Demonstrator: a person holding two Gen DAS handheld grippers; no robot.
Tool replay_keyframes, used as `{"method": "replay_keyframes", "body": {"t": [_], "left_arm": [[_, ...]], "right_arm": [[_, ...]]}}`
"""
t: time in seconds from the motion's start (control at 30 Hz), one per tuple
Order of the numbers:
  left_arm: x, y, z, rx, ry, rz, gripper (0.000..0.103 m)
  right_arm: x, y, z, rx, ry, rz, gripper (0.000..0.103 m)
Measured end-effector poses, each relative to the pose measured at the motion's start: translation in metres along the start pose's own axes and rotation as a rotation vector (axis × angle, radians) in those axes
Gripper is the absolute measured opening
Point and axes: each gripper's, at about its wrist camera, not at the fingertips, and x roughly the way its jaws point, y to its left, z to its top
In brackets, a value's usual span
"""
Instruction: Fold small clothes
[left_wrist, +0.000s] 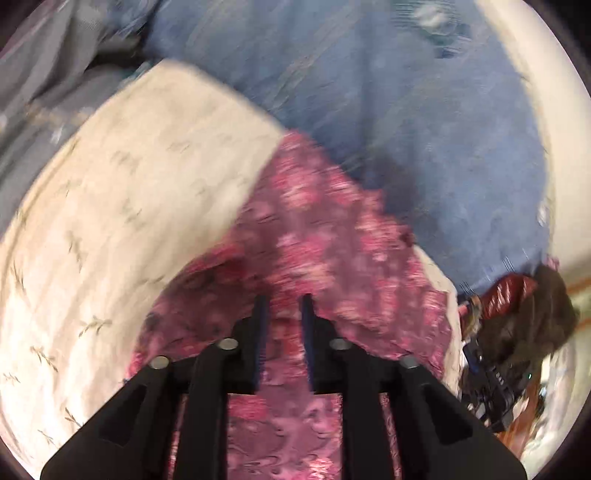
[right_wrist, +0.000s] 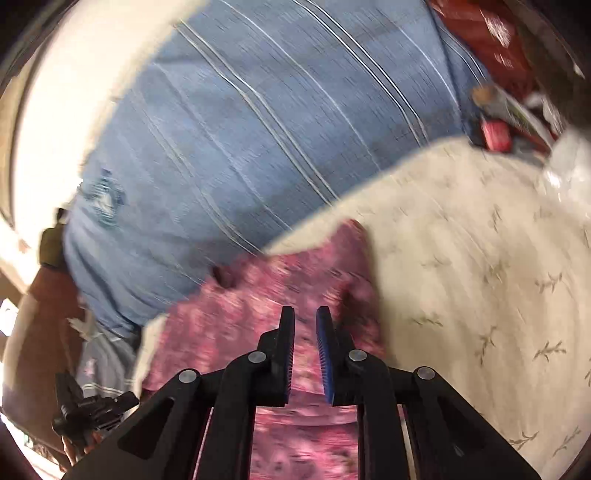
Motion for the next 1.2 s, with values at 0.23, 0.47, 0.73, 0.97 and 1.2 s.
{"method": "replay_keyframes", "body": {"t": [0.23,0.47,0.73,0.97,1.2], "left_arm": [[0.078,-0.027,0.007,0.123,0.117,0.197,0.056],[0.013,-0.013,-0.018,0.183,0.123,0.149,0.056],[-0.061,0.061,-0.089,0.177,0.215,0.203,0.06],[-0.08,0.109,-0.159,0.084,0.287,0.153,0.063],[-0.075,0.107,-0.194,0.083,0.379,0.063,0.069]], "right_arm": [[0.052,-0.012,-0.033,-0.027,0.13,-0.058,0.007],[-0.011,-0.023,-0.042,-0.01,0.178,-0.072,0.032],[-0.098,-0.064,-0.123,-0.001,0.264,-0.064,0.039],[-0.118,-0.074,-0.192,0.02,0.435,0.022,0.042],[-0.113,-0.046,-0.231,-0.138,0.565,0.082,0.043]]}}
